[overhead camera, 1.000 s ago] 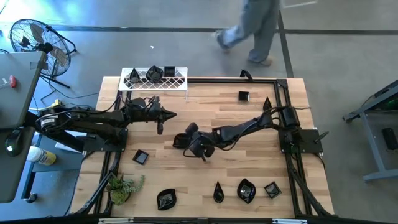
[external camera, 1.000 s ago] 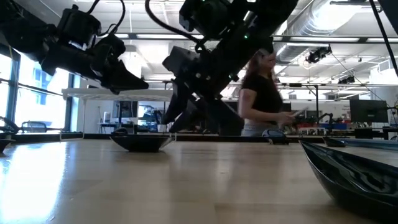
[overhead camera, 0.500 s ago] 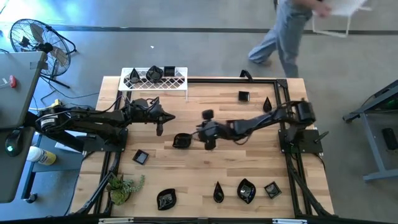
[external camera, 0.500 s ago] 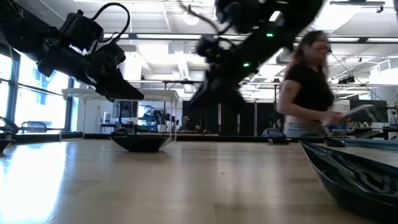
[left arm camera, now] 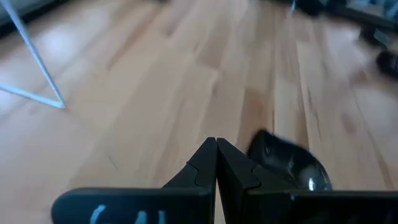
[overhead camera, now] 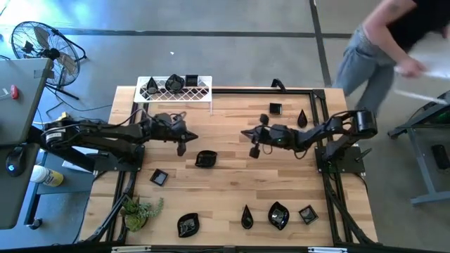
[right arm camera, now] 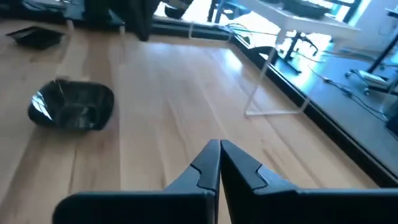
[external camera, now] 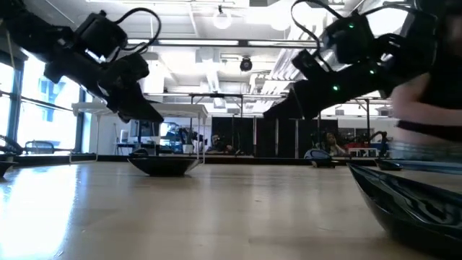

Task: Pick & Place Mini shaped plates
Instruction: Stack the top right leaf-shaped plate on top of the leaf-shaped plates on the shelf

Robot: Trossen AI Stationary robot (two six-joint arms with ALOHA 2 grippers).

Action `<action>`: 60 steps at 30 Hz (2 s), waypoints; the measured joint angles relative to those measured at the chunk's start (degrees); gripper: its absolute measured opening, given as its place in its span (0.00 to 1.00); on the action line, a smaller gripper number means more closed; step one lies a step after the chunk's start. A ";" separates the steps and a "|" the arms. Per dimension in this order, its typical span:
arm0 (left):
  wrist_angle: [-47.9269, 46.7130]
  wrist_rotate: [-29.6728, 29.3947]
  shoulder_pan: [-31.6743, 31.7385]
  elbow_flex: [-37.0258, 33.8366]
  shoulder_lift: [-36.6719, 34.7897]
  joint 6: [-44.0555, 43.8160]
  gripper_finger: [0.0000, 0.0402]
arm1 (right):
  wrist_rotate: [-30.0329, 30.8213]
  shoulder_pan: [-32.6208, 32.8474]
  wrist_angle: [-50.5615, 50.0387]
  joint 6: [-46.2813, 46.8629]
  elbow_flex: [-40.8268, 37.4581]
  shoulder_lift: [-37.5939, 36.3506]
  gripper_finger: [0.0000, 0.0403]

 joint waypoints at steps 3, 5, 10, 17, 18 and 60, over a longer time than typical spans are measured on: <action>-9.97 -5.17 -2.96 4.47 0.00 0.12 0.00 | 1.70 0.23 0.18 0.08 -1.70 0.02 0.01; -15.79 -8.11 -4.74 7.46 0.00 -0.47 0.01 | 2.59 0.64 0.09 1.33 -2.34 0.04 0.01; -29.15 -12.91 -7.41 14.29 0.00 -5.49 0.09 | 3.09 1.78 -0.02 1.51 -2.96 0.04 0.02; -37.06 -13.92 -11.74 18.80 3.74 -13.33 0.18 | 3.19 2.01 0.03 -0.66 -2.92 0.04 0.01; -36.98 -14.01 -12.42 19.31 4.56 -13.38 0.19 | 3.29 2.01 0.03 -0.74 -2.92 0.04 0.01; -40.26 -11.02 -13.40 34.49 30.58 -2.59 0.21 | 3.08 2.01 -0.62 -1.88 -2.92 0.10 0.02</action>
